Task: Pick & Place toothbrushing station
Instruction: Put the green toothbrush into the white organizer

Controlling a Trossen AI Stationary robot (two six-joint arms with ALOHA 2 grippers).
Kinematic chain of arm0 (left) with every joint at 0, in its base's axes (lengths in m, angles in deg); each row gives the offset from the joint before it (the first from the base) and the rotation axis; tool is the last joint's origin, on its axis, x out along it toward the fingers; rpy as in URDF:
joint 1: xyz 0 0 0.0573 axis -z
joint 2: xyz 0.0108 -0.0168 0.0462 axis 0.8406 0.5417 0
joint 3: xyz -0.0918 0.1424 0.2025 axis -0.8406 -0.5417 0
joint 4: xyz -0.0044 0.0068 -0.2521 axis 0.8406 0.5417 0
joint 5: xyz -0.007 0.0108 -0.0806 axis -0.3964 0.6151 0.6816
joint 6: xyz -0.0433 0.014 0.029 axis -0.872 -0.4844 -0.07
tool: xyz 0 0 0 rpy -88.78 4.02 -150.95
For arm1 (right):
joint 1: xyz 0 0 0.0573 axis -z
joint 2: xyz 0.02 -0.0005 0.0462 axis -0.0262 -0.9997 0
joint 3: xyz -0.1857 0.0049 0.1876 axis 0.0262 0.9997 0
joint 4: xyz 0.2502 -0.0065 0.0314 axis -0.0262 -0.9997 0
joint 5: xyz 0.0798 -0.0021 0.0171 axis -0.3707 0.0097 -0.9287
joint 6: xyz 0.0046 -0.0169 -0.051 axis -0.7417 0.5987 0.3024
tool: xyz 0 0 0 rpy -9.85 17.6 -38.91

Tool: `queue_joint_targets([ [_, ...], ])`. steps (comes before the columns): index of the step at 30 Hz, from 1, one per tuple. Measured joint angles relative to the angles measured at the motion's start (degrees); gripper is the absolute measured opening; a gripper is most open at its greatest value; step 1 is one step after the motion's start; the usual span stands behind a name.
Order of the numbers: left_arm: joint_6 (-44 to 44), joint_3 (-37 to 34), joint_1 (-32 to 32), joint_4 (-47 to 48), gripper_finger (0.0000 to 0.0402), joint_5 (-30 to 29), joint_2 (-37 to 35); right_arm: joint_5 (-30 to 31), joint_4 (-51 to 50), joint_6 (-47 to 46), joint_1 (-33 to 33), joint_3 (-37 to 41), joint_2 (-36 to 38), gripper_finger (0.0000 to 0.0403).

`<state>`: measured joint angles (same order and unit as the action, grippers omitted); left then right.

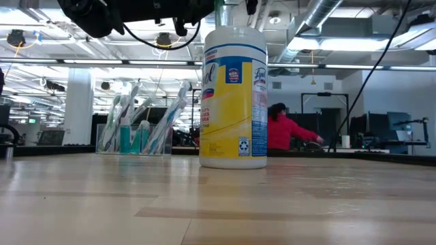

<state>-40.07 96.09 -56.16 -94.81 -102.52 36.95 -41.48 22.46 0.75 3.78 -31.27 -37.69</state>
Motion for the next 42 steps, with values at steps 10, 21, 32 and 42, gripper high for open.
queue_joint_targets([
  [10, 0.0, 0.0, 0.0, 0.6, 0.0083, 0.0, 0.0, 0.0, -0.1, 0.0, 0.0, -0.1, 0.0, 0.0008],
  [21, 0.4, 0.0, 0.0, 0.6, 0.0015, 0.1, 0.0, 0.0, -0.1, -0.4, 0.0, -0.1, 0.0, 0.0012],
  [32, -0.1, 0.0, 0.2, 0.6, 0.0014, -1.4, -0.1, 0.1, -0.2, 2.4, 0.3, -0.1, 0.0, 0.0043],
  [42, 0.5, -0.1, 0.0, 0.5, 0.0014, -3.7, -0.4, 0.2, -0.2, 4.4, 0.5, -0.1, 0.0, 0.0044],
])
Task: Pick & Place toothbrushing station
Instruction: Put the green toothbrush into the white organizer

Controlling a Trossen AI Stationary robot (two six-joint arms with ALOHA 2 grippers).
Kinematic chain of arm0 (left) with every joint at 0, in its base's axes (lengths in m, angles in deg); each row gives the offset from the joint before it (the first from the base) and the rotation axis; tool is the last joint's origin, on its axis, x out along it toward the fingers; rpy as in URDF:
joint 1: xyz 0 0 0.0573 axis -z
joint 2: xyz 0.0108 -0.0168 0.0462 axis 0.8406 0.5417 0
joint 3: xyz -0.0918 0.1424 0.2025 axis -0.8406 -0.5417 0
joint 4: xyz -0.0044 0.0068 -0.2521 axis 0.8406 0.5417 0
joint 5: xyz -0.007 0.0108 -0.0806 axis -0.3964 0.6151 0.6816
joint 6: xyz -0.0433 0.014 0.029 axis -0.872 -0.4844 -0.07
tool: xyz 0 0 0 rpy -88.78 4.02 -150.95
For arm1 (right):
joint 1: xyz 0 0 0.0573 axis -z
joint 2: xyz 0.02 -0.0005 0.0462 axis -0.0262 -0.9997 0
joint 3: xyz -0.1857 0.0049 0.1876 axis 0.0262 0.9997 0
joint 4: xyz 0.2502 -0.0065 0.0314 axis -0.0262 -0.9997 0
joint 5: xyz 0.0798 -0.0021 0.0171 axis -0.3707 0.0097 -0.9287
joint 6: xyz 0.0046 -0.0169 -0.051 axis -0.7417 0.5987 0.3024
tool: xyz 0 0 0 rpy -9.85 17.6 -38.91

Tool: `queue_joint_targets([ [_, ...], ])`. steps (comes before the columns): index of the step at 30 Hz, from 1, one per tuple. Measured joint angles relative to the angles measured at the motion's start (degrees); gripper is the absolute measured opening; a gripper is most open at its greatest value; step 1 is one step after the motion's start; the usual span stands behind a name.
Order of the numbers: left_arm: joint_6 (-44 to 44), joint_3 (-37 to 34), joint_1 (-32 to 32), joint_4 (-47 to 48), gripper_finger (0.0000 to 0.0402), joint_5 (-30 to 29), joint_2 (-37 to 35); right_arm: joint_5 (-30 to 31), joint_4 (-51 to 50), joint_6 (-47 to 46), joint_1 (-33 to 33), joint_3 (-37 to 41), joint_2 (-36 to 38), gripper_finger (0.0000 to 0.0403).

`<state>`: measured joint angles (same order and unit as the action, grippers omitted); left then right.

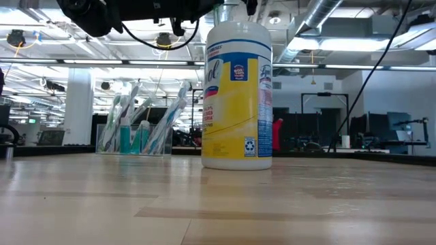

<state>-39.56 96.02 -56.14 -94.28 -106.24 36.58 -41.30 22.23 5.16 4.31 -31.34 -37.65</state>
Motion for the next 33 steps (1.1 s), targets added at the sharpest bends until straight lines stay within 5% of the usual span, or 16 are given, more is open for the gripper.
queue_joint_targets([
  [5, 2.6, 0.0, 0.1, 0.9, 0.0018, -1.3, -1.8, 0.0, -0.9, 0.2, 0.2, 0.0, 0.0, 0.0049],
  [18, 2.4, -0.3, 0.1, 20.7, 0.0017, -9.5, -12.1, -0.2, -4.9, 1.5, 1.9, 0.0, 1.2, 0.0052],
  [33, -0.9, -7.1, -0.8, 20.9, 0.0017, -19.1, -14.1, -0.2, -8.6, 1.6, 1.6, 0.0, 1.2, 0.0052],
])
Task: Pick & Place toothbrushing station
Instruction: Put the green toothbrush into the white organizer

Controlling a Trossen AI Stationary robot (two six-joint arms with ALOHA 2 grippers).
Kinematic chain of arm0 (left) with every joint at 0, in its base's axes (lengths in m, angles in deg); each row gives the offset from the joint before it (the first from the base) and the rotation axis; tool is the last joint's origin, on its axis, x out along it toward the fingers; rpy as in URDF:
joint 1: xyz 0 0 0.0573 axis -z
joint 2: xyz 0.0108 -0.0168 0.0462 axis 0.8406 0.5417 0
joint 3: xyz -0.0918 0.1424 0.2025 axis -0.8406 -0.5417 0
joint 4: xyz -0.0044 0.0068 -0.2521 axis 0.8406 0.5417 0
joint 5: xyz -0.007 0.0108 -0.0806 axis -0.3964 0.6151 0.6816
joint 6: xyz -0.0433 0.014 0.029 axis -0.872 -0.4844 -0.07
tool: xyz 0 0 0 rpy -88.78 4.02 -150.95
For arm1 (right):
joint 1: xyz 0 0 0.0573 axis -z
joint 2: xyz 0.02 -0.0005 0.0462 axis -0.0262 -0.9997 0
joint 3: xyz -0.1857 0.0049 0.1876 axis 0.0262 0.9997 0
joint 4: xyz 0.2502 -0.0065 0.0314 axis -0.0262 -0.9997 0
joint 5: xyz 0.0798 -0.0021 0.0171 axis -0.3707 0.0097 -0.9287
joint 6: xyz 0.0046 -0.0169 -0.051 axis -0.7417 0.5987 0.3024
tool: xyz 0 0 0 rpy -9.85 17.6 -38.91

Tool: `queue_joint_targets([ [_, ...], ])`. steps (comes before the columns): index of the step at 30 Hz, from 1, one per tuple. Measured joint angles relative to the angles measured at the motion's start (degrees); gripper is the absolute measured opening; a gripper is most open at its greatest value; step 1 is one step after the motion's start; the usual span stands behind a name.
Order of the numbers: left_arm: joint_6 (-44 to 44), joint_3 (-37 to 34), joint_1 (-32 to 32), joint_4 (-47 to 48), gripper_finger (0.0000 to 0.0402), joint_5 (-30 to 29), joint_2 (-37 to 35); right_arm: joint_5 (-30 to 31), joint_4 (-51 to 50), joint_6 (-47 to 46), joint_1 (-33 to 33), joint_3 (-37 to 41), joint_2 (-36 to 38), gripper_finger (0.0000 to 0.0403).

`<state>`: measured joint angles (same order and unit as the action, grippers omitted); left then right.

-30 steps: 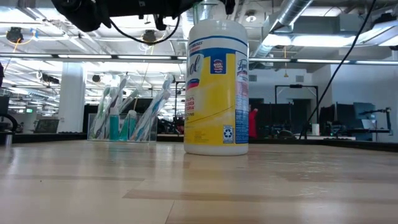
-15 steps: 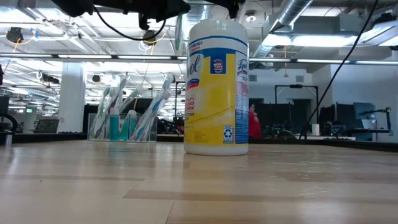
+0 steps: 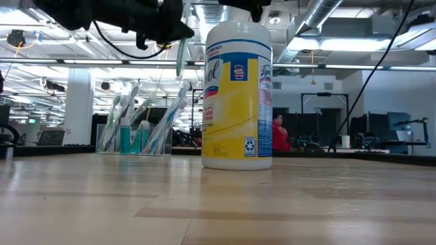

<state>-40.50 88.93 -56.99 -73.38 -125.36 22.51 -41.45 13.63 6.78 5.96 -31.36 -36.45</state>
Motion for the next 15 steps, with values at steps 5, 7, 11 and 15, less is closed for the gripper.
queue_joint_targets([
  [5, -2.5, -1.9, -1.1, 0.0, 0.0017, -1.2, -0.1, 0.0, -0.3, 0.5, -0.3, 0.0, 0.0, 0.0052],
  [7, -3.3, -2.6, -1.7, -0.1, 0.0017, -1.2, -0.1, 0.0, -0.5, 0.9, -0.3, 0.0, 0.0, 0.0052],
  [11, -4.3, -3.7, -2.8, 0.0, 0.0017, -1.2, -0.1, 0.0, -1.3, 1.3, -0.3, 0.0, 0.0, 0.0052],
  [15, -5.5, -4.4, -4.0, 0.0, 0.0017, -1.2, -0.1, 0.0, -1.5, 1.3, 0.5, 0.0, 0.0, 0.0052],
])
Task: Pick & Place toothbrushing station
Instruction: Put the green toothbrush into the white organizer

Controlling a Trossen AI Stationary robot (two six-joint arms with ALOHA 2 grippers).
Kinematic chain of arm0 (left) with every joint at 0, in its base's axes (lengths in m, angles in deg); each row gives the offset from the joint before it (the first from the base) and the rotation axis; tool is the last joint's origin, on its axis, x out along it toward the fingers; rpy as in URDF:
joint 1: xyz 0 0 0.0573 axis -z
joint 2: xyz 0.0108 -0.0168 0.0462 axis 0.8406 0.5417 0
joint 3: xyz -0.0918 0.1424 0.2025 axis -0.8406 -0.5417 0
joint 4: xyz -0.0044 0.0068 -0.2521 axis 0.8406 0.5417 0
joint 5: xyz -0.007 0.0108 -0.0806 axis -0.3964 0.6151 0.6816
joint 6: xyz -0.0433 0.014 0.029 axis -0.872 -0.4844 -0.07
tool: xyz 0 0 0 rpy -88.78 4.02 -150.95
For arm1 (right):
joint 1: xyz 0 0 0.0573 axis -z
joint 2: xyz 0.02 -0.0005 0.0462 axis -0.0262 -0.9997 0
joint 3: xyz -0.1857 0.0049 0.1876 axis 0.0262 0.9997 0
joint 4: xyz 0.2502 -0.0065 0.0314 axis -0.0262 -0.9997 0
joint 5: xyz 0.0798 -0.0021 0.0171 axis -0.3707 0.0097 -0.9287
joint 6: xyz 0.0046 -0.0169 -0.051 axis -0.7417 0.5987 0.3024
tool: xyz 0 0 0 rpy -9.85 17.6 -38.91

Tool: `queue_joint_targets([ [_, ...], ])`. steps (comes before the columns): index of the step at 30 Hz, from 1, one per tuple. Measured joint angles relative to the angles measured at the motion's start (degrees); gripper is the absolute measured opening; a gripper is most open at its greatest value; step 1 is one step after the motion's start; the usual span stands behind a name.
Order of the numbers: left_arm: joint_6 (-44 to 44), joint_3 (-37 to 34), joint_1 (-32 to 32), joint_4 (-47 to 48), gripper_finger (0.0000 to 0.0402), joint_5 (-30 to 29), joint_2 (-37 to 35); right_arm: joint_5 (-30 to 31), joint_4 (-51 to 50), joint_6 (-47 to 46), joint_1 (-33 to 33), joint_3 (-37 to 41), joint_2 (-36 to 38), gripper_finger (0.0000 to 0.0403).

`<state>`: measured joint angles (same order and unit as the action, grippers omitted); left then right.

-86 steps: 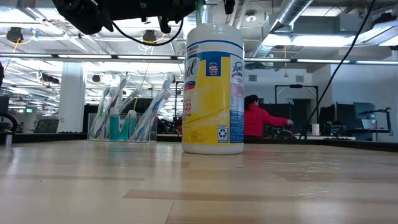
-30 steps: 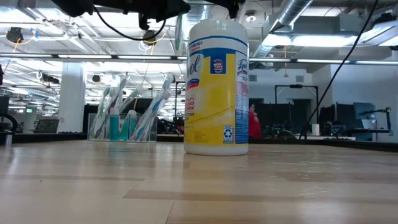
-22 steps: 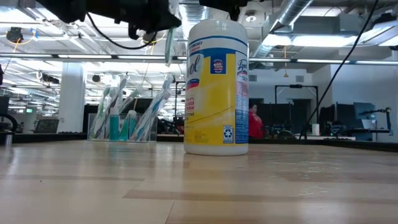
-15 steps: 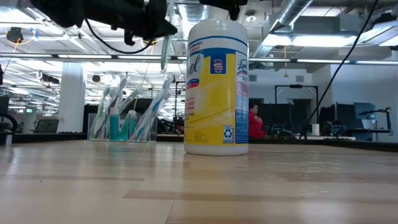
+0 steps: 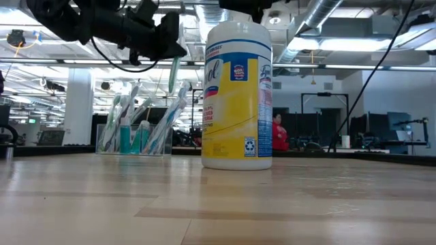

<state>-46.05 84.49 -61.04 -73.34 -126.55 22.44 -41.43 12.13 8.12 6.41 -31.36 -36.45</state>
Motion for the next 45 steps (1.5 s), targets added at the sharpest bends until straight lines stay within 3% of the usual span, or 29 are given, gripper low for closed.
queue_joint_targets([
  [12, -3.7, -3.7, -3.9, 0.1, 0.0017, 0.0, 0.0, 0.0, -0.1, 0.1, 1.4, 0.0, 0.0, 0.0052],
  [45, -3.4, -6.4, -12.5, -2.1, 0.0017, 0.3, 3.0, 0.0, 0.0, 1.1, 1.3, 0.0, 0.0, 0.0052],
])
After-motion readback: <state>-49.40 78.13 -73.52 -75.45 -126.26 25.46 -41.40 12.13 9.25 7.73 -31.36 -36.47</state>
